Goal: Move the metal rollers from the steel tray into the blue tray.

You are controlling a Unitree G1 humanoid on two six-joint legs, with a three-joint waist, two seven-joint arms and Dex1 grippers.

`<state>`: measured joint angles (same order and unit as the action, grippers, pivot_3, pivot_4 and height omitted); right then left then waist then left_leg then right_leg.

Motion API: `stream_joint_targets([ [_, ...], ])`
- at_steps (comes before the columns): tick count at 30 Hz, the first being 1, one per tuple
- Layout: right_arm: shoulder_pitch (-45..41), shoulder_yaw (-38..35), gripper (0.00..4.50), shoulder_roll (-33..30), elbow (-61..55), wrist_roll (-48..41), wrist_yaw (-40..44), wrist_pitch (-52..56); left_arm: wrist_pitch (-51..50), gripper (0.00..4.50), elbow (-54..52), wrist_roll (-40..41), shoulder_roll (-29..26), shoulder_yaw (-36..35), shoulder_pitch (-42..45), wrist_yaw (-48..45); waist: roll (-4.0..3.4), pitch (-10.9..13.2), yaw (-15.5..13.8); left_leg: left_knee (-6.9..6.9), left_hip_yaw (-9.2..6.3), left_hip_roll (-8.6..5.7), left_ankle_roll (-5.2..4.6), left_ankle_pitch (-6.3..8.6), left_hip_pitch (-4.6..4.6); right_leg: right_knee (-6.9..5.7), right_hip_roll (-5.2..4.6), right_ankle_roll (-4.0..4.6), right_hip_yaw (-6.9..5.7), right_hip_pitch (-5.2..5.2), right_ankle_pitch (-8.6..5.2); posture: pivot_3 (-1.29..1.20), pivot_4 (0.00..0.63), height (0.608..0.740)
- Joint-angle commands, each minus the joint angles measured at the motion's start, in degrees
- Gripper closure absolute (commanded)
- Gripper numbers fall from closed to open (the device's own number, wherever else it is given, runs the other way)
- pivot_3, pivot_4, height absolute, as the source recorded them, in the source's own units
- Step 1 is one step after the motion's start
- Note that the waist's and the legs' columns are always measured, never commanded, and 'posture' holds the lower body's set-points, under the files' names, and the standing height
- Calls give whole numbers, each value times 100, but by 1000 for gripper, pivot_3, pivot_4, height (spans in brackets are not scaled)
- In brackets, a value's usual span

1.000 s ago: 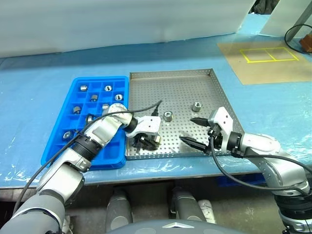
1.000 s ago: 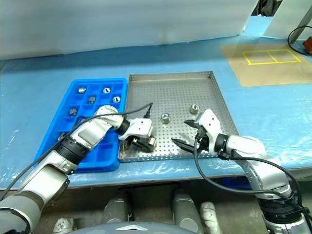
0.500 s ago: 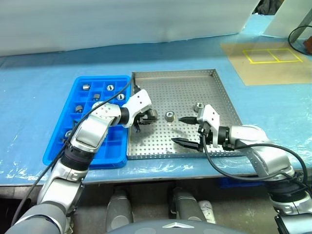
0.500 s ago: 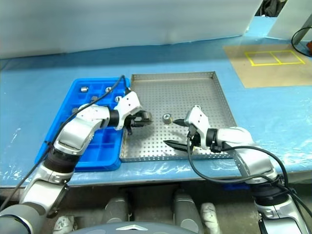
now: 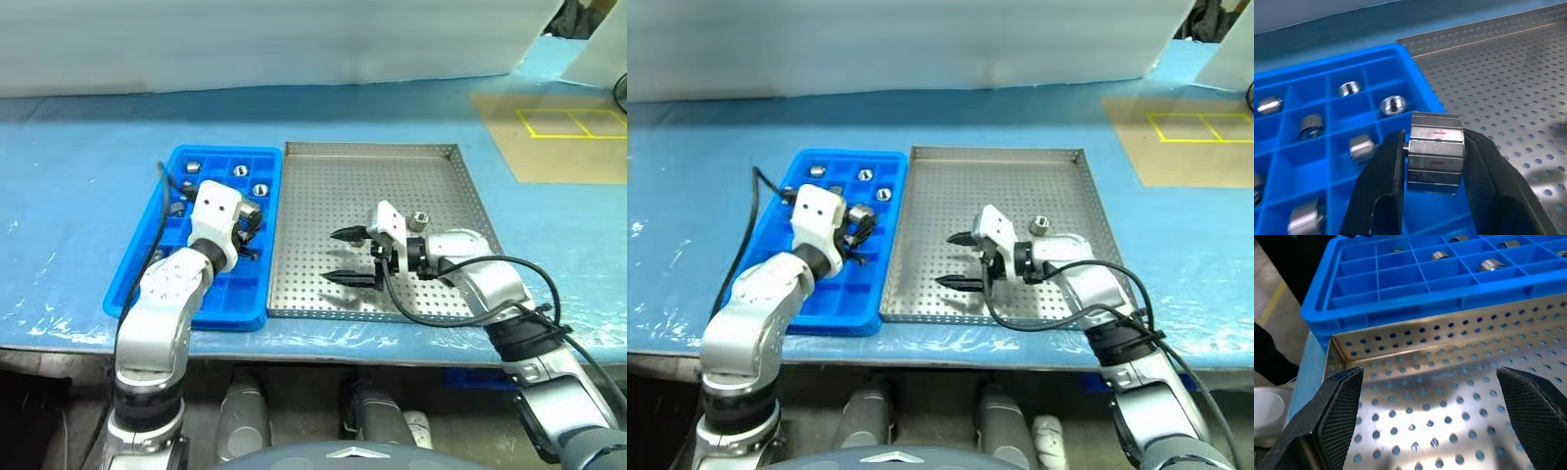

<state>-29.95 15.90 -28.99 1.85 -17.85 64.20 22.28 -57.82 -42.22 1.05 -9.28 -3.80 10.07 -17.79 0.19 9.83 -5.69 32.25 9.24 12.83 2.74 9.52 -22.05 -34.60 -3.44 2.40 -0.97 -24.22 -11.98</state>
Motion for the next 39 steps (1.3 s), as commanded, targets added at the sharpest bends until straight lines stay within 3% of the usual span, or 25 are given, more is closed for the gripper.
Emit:
stream_joint_targets([
  [1, -291, 98, 0, 152, 262, 86, 262, -296, -256, 3199, -797, -10, 109, -234, -382, 370, 1, 1, -59, 0, -7, 0, 0, 0, -5, 2, -1, 1, -8, 0, -1, 284, 150, 740],
  [12, -682, 241, 0, 549, 1024, 291, 724, -693, -797, 3199, -1658, 24, 183, -601, -1297, 893, 2, 2, -451, 2, -40, -1, 3, -1, -22, 4, -3, 3, -32, 1, -4, 397, 150, 740],
  [24, -704, 150, 0, 583, 1095, 401, 812, -723, -869, 3199, -1559, 168, 232, -722, -1796, 996, 2, 2, -534, 1, -50, -1, 4, -1, -31, 10, -1, 3, -37, -1, -5, 381, 150, 740],
  [32, -581, 95, 0, 507, 949, 403, 691, -683, -769, 582, -970, 284, 82, -653, -1162, 979, 2, 2, -569, 1, -51, 0, 5, -2, -30, 9, 1, 2, -37, -2, -5, 333, 150, 740],
  [39, -414, -115, 0, 367, 724, 355, 400, -606, -469, 582, -362, 631, 30, -400, -205, 749, 1, 1, -539, 5, -50, -1, 10, -5, -31, 4, 2, 3, -36, -2, -4, 221, 150, 740],
])
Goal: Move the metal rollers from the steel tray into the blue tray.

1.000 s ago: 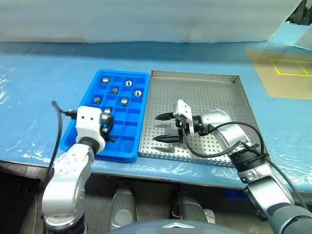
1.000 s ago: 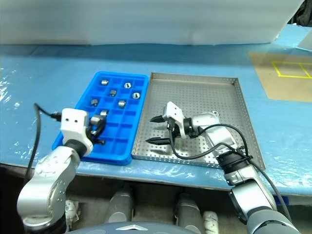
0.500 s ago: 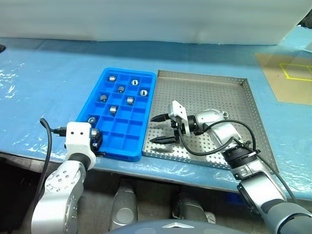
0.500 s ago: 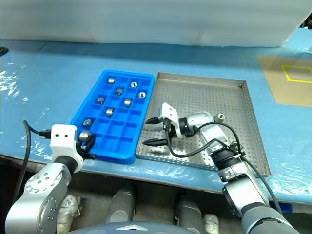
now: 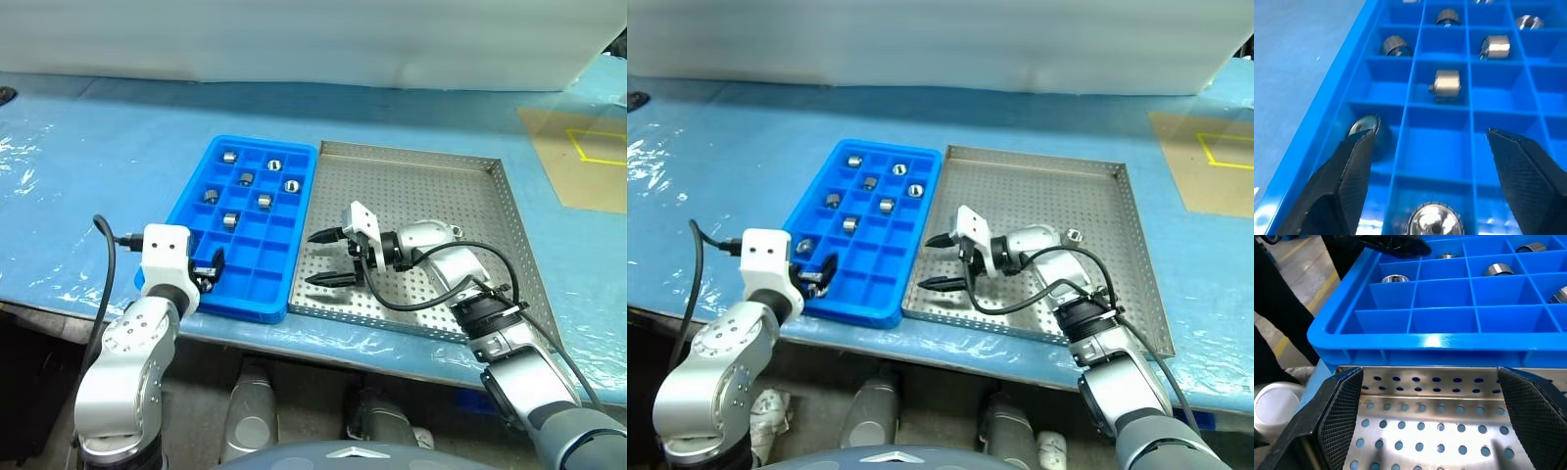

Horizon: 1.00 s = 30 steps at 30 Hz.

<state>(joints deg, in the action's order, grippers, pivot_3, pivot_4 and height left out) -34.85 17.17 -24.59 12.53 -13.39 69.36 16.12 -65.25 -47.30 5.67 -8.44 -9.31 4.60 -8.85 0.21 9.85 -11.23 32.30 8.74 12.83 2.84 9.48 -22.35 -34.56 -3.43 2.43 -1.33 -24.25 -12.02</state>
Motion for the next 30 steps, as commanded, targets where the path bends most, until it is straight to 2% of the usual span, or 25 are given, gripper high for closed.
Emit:
stream_joint_targets([
  [1, 143, -327, 0, -113, -455, -125, -201, 79, 408, 582, 359, 247, -72, 258, 528, -252, 0, 0, 25, 1, 0, 0, 1, -1, 0, -2, 0, 0, 0, 0, 0, 195, 150, 740],
  [6, 557, -733, 0, -398, -1115, -240, -585, 470, 1269, 582, 1438, 464, -263, 874, 1179, -871, -1, 0, 151, 7, 2, -3, 3, -3, 2, -9, 0, -2, 7, 0, 1, 71, 150, 740],
  [13, 1313, -1350, 0, -732, -2170, -411, -1272, 1087, 2420, 582, 3176, 571, -232, 1389, 2158, -1537, -3, -2, 533, 5, 5, -3, 26, -17, 11, -16, 4, -3, 13, 1, 2, -136, 150, 740],
  [23, 2343, -1956, 0, -903, -3531, -682, -2203, 1872, 3609, 582, 5623, 329, -286, 2021, 3317, -2546, -6, -4, 1003, 4, 17, -8, 14, -10, 29, -16, 6, -4, 30, 8, 4, -332, 150, 740],
  [26, 2468, -1992, 0, -894, -3710, -628, -2456, 1951, 3809, 582, 5980, 326, -210, 2007, 3517, -2642, -6, -4, 1067, 3, 17, -8, 11, -9, 32, -15, 6, -4, 31, 11, 3, -343, 150, 740],
  [30, 2333, -1774, 0, -638, -3592, -381, -3014, 1966, 3754, 582, 5747, 434, -290, 1968, 3404, -2833, -6, -4, 1172, 3, 21, -8, 10, -8, 35, -14, 7, -3, 35, 12, 3, -346, 150, 740],
])
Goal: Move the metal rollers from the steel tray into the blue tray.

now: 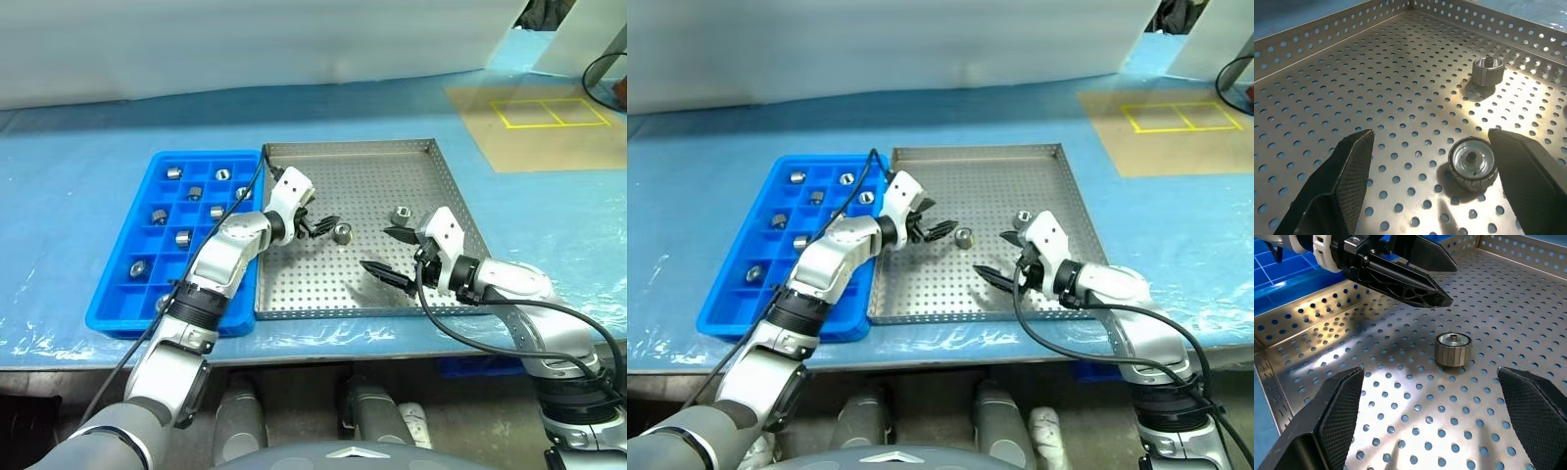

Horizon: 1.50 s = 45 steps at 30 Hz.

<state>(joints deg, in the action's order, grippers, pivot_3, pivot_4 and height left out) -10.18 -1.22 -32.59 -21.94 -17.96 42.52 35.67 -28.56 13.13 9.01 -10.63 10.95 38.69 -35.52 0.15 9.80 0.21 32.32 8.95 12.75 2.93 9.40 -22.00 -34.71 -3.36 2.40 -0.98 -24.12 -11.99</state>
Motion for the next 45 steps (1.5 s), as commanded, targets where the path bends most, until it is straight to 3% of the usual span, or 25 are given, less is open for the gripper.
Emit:
stream_joint_targets([
  [1, -202, 131, 0, 220, -63, 126, -427, 19, 63, 582, -419, 115, -136, -39, -85, -251, 0, 0, 49, 0, 0, 0, 0, 0, 0, 0, 0, 0, 0, 0, 0, -339, 150, 740],
  [16, -1522, 669, 0, 1154, 1747, 335, -869, 168, 348, 582, -2187, 696, -1086, -341, -1570, -1111, -3, 1, 32, -7, 4, 3, 2, 0, 3, -1, -1, 3, -2, 0, -1, -195, 150, 740],
  [28, -2057, 1339, 0, 1418, 3233, 1017, -817, -203, 341, 582, -2670, 791, -1496, -480, -1932, -1091, -3, 0, -110, -9, 5, 4, 28, -15, 8, -6, -2, 4, -3, 1, -1, -102, 150, 740],
  [31, -2127, 1273, 623, 1529, 3355, 1015, -789, -406, 331, 553, -2828, 805, -1595, -579, -2086, -1045, -1, -1, -100, -9, 7, 7, 35, -18, 26, -14, 0, 7, 0, 7, 1, -76, 150, 740],
  [38, -2498, 1231, 2825, 1764, 3585, 1042, -609, -1006, 96, 553, -3441, 931, -1699, -807, -2491, -733, -2, 0, -151, -15, 6, 8, 42, -23, 22, -16, 0, 13, -3, 1, 5, 15, 150, 740],
  [45, -3057, 1247, 2841, 2180, 3819, 940, -254, -1594, -268, 553, -4209, 1019, -1775, -1092, -3092, -269, -2, 0, -307, -23, 2, 10, 41, -22, 6, -12, 1, 18, -12, -12, 2, 146, 150, 740],
])
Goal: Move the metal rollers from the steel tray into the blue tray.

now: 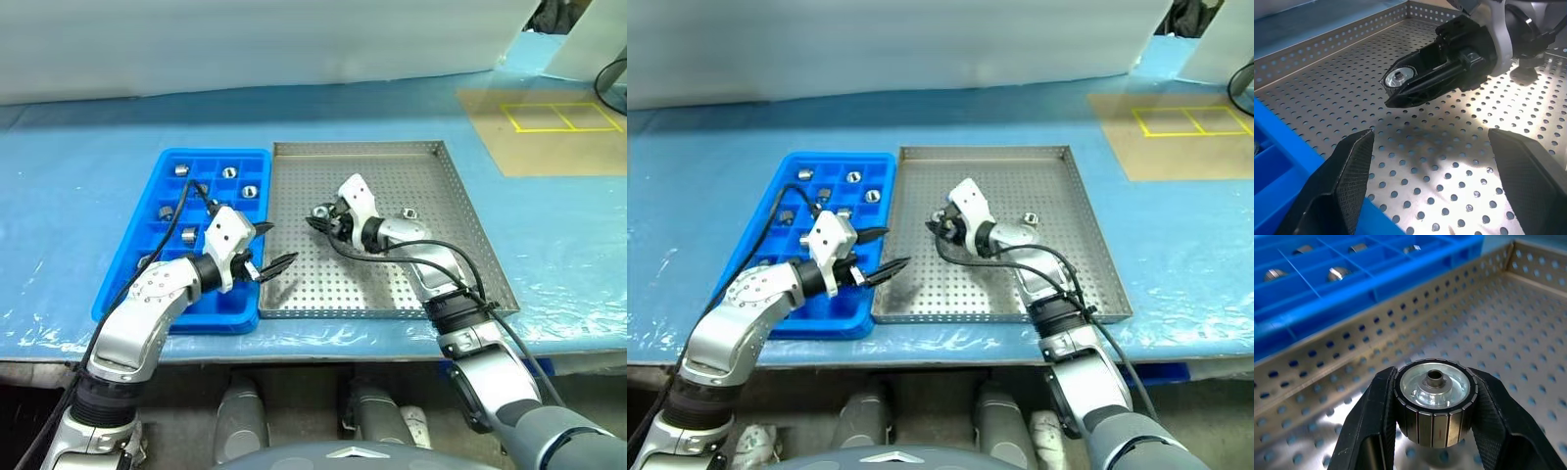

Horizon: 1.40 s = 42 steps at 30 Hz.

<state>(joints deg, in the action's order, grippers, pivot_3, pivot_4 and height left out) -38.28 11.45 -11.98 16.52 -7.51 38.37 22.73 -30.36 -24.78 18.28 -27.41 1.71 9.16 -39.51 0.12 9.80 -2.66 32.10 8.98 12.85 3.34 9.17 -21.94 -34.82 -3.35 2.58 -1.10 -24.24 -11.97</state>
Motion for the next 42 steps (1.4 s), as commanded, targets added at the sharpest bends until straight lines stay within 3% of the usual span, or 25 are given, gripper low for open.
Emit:
stream_joint_targets([
  [1, -372, -6, 2841, 199, 55, -123, 247, -361, -150, 553, -597, 119, -107, -223, -275, 211, 0, 0, -51, 0, 0, 0, 0, 0, 0, 0, -1, 0, -1, 0, 0, 170, 150, 740],
  [13, -1253, 293, 2841, 1086, 1255, 28, 868, -545, -710, 553, -1998, 211, -61, -712, -1532, 1204, -3, 3, -470, -17, -19, 2, -8, 6, -9, 5, -1, 8, -20, -4, -7, 398, 150, 740],
  [24, -1311, 600, 2841, 1355, 1516, 155, 1313, -471, -988, 553, -2660, 402, -78, -911, -2445, 1516, -8, 7, -766, -27, -31, 2, -6, 5, -15, 6, -1, 5, -23, -10, -11, 469, 150, 740],
  [42, -1059, 1032, 2841, 1566, 1414, 424, 1368, -314, -887, 553, -2776, 367, 25, -993, -2665, 1895, -8, 8, -932, -47, -37, -1, 2, 1, -14, 6, -1, 5, -22, -17, -18, 495, 150, 740],
])
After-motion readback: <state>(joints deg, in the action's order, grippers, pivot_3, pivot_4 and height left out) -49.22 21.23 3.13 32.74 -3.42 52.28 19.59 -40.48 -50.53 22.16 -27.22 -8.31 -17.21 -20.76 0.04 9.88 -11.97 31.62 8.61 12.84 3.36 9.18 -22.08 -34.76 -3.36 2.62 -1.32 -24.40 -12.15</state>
